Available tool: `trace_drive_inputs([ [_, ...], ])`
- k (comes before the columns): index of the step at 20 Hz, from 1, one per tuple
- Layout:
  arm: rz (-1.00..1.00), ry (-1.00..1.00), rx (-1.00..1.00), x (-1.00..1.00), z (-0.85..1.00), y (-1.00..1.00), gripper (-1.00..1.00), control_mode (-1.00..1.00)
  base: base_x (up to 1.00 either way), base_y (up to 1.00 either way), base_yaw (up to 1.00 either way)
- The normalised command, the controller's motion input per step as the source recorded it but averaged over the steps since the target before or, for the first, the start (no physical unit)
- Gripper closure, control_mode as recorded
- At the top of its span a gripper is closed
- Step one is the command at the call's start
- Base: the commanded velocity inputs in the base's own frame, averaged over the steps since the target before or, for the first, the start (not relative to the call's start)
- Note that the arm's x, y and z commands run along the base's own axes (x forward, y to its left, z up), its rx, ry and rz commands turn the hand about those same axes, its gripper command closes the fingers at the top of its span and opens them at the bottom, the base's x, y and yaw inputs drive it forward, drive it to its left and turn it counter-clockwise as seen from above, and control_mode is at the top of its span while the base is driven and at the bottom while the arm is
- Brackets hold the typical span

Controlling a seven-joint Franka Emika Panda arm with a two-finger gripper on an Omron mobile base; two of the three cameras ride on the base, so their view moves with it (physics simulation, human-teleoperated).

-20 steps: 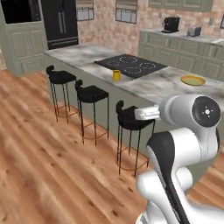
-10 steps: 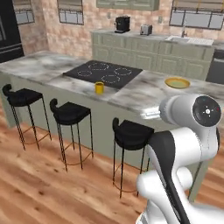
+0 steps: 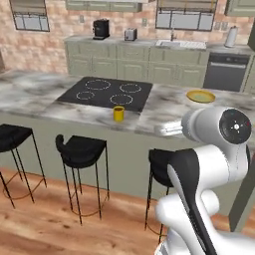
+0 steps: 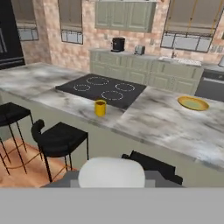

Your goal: Pick up the marshmallow and place it in the cup of hot chocolate on the dining counter.

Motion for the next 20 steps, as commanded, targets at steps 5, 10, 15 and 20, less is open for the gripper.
trace_drive_inputs([
  [5,0.0,0.0,0.0,0.0,0.0,0.0,1.0,1.0,0.48,1.0,-0.45],
  [10,0.0,0.0,0.0,0.0,0.0,0.0,1.0,1.0,0.24,1.0,-0.45],
  [15,0.0,0.0,0.0,0.0,0.0,0.0,1.0,1.0,0.03,0.96,-0.44],
  [20,0.0,0.0,0.0,0.0,0.0,0.0,1.0,1.0,0.16,0.14,-0.29],
])
